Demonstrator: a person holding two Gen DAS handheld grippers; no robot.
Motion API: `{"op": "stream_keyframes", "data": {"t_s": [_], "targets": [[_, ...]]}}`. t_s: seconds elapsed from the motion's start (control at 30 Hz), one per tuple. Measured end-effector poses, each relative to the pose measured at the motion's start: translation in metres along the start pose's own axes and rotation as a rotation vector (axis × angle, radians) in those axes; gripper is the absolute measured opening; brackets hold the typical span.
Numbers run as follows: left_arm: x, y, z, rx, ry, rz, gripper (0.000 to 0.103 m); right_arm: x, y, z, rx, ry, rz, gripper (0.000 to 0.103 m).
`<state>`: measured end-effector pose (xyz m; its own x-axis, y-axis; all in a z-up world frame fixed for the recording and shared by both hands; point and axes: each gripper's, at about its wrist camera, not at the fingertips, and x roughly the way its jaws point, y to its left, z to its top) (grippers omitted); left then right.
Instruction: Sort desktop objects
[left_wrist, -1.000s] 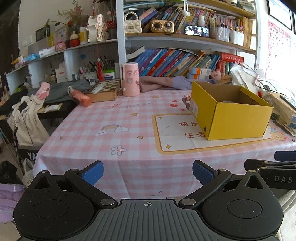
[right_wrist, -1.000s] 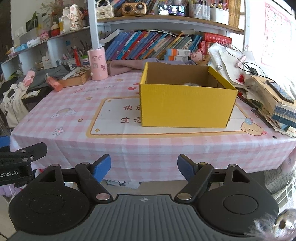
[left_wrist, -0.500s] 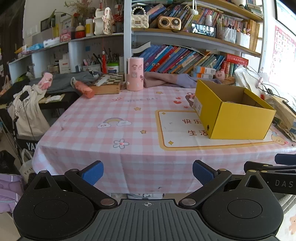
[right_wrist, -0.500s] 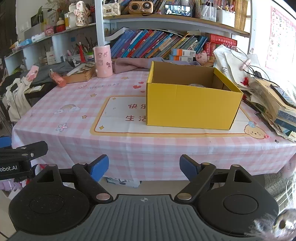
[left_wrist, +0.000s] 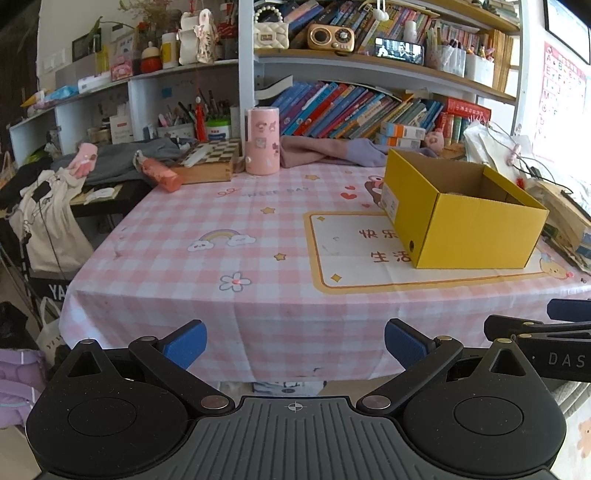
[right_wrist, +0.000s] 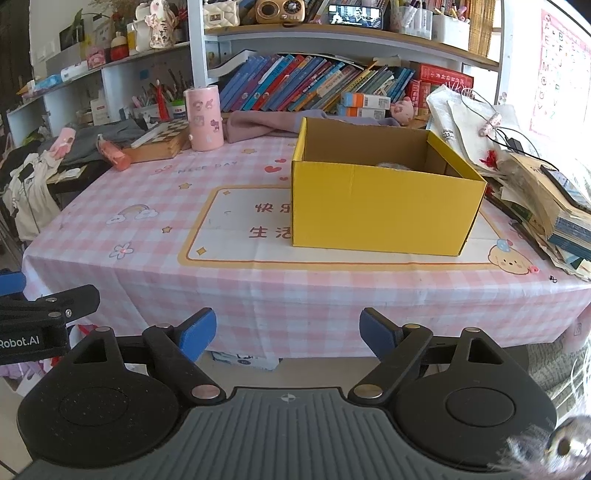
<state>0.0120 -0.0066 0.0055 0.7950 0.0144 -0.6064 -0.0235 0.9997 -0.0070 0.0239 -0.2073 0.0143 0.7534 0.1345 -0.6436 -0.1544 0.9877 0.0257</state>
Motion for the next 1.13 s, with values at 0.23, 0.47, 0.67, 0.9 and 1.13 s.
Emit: {"op": "stream_keyframes", "data": {"t_s": [0.23,0.47,0.67,0.9,1.13], "targets": [[0.0006,-0.0014,0.0002,0.008,0.002,0.000,0.103,0.0013,0.0006,0.0001,-0.001,0.001,0.003,0.084],[0.0007,-0.0015,0.0006,0.008,0.003,-0.001,0.103,0.0019,0.0019,0.0005,0.000,-0.002,0.001,0.084],[0.0012,-0.0011,0.0016,0.005,0.003,-0.003,0.103,0.0020,0.0018,0.0004,0.000,-0.002,0.000,0.084],[0.0021,-0.0013,0.0038,-0.004,-0.003,-0.017,0.103,0.0015,0.0014,0.0041,-0.001,-0.005,-0.007,0.084],[0.0062,-0.0001,0.0052,-0.025,-0.002,-0.035,0.103,0.0050,-0.0004,0.0067,-0.009,0.012,-0.008,0.084]]}}
